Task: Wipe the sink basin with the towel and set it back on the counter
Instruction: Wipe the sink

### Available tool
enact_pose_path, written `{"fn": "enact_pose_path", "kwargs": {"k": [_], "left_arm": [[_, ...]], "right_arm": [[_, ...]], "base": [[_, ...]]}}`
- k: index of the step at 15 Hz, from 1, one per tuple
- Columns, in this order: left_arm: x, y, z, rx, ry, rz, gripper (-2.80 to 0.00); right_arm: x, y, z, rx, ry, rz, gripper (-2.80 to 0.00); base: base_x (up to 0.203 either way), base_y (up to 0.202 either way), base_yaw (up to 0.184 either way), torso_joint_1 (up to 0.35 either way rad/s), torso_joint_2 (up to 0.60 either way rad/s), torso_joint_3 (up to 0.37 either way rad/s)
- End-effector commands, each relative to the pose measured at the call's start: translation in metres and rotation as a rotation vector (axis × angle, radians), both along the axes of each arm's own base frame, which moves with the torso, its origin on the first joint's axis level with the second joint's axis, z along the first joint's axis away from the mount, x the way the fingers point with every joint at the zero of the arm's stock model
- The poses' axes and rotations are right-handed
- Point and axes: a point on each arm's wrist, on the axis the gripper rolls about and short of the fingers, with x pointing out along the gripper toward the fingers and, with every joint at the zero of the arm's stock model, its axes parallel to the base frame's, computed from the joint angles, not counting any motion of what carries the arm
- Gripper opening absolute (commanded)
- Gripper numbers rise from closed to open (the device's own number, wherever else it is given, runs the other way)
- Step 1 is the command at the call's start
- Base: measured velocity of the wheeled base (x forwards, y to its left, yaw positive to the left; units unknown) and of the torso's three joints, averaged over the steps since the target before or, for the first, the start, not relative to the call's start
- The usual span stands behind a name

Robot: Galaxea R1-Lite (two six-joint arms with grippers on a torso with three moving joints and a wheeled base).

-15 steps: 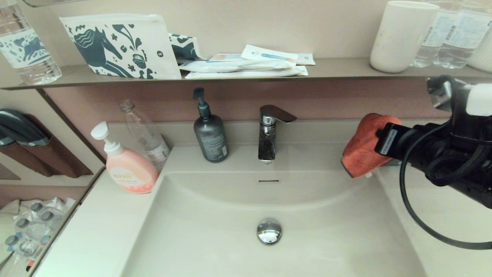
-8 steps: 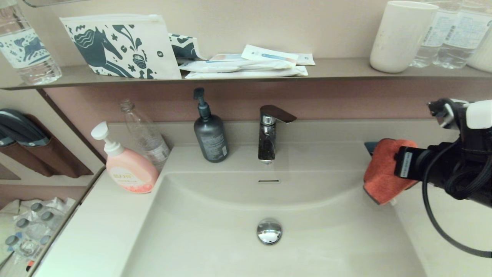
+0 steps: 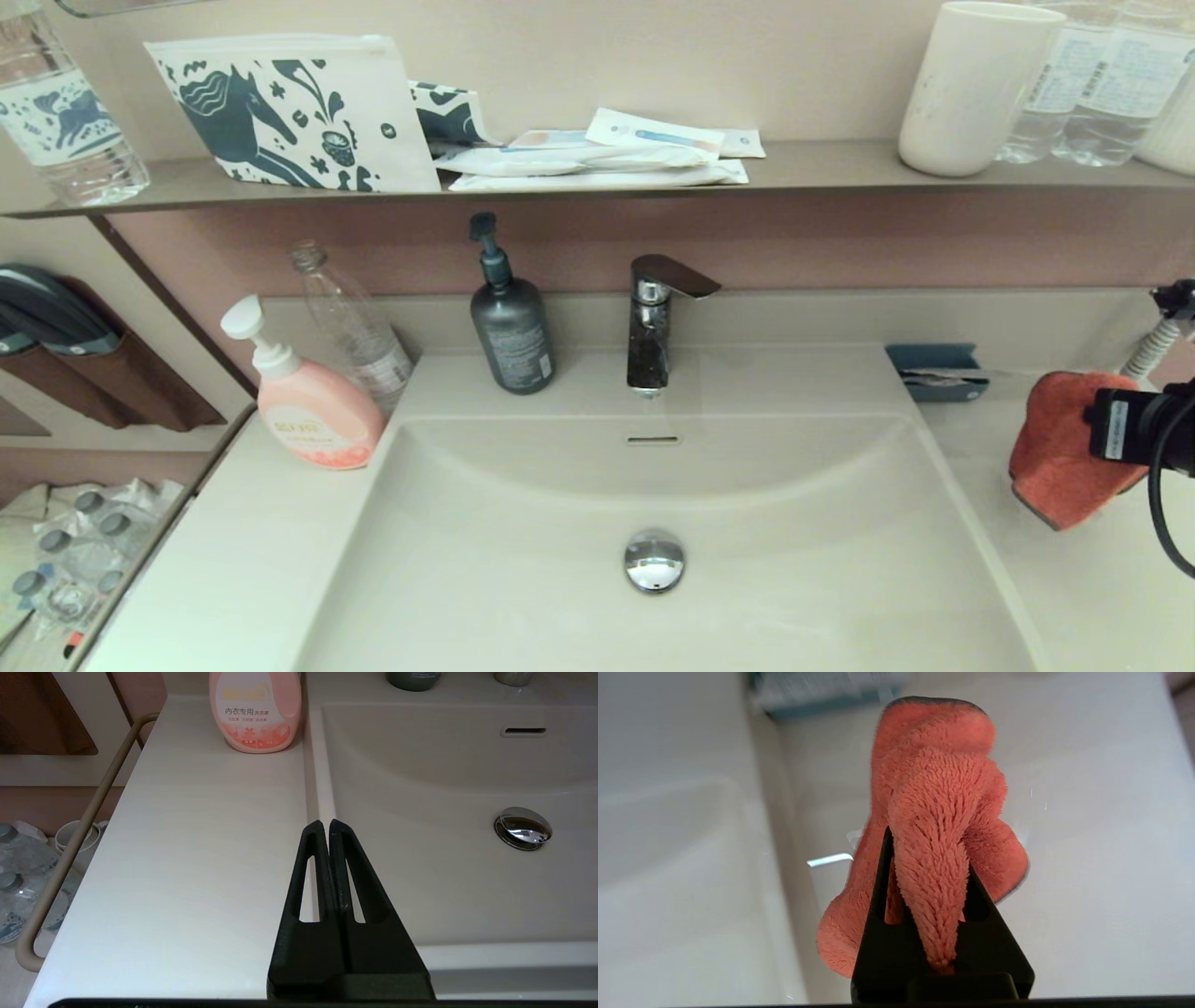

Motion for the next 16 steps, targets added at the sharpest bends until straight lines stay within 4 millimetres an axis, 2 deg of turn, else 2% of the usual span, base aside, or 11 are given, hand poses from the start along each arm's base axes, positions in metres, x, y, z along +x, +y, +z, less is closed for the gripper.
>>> {"fn": "enact_pose_path", "kwargs": {"k": [1,4,8,12,16], "left_arm": [[0.000,0.000,0.000,0.000,0.000,0.000,-2.80],[0.000,0.000,0.000,0.000,0.000,0.000,-2.80],[0.000,0.000,0.000,0.000,0.000,0.000,-2.80],[0.000,0.000,0.000,0.000,0.000,0.000,-2.80],[0.000,0.000,0.000,0.000,0.000,0.000,-2.80]], "right_arm": [[0.002,-0.005,-0.025,0.002,0.081,-0.012,-2.80],[0.007,-0.006,-0.062,-0.005,0.165,-0.013,-2.80],[0.002,-0.015,-0.096,-0.003,0.306,-0.046,-2.80],[-0.030,-0.011,-0.128,-0.032,0.476,0.003,-2.80],[-0.057,0.001,-0.132,-0.054,0.497,0.077,-2.80]], "base": [[0.000,0.000,0.000,0.000,0.00,0.000],[0.000,0.000,0.000,0.000,0.00,0.000],[0.000,0.000,0.000,0.000,0.00,0.000],[0.000,0.000,0.000,0.000,0.00,0.000],[0.000,0.000,0.000,0.000,0.00,0.000]]}}
